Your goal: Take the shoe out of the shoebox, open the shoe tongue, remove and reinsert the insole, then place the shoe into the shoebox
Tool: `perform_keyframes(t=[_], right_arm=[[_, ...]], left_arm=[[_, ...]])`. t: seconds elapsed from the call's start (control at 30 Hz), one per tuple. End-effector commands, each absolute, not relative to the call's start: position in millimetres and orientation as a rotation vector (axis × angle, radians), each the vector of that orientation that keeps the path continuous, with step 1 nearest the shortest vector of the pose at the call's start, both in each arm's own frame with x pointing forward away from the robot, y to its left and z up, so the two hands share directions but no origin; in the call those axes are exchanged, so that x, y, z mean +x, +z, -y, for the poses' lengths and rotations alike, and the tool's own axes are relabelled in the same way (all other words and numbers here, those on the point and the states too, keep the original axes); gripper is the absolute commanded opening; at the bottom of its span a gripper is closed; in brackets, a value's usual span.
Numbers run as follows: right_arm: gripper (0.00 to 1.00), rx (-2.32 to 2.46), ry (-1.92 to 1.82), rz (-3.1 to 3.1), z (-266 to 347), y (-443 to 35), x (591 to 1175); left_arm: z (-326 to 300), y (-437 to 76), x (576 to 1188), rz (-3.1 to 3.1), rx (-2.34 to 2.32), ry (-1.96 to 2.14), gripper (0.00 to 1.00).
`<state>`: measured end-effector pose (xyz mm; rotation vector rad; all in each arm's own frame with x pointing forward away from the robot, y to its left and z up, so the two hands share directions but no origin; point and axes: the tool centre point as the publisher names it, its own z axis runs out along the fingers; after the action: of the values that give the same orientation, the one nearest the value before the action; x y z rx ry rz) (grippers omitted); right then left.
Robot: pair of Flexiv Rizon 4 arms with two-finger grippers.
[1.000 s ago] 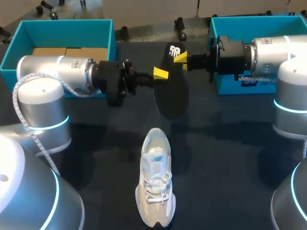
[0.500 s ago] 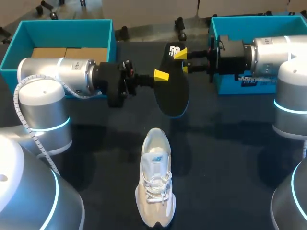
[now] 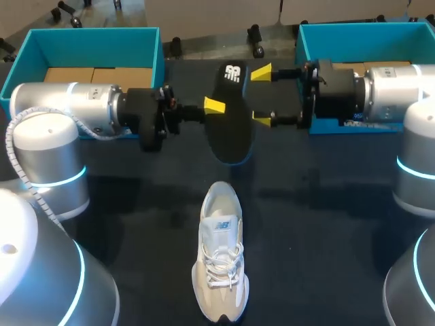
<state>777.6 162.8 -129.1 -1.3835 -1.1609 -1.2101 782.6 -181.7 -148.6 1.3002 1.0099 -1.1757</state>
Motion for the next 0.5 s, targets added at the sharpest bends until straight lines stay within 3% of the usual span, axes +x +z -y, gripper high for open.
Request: perform_keyframes(t=[0.03,0.5], right_arm=[[1.00,-1.371,-1.222,1.162,-157.3,-132.4,768.5],[1.00,-1.362,-1.226,1.169,-155.5,-134.6,764.5]], left_arm=[[152.5,-144.4,773.9,-1.029,1.295,-1.175,0.00],[105.1,-126.6,759.2,-1.480,1.178,-1.449,0.00]])
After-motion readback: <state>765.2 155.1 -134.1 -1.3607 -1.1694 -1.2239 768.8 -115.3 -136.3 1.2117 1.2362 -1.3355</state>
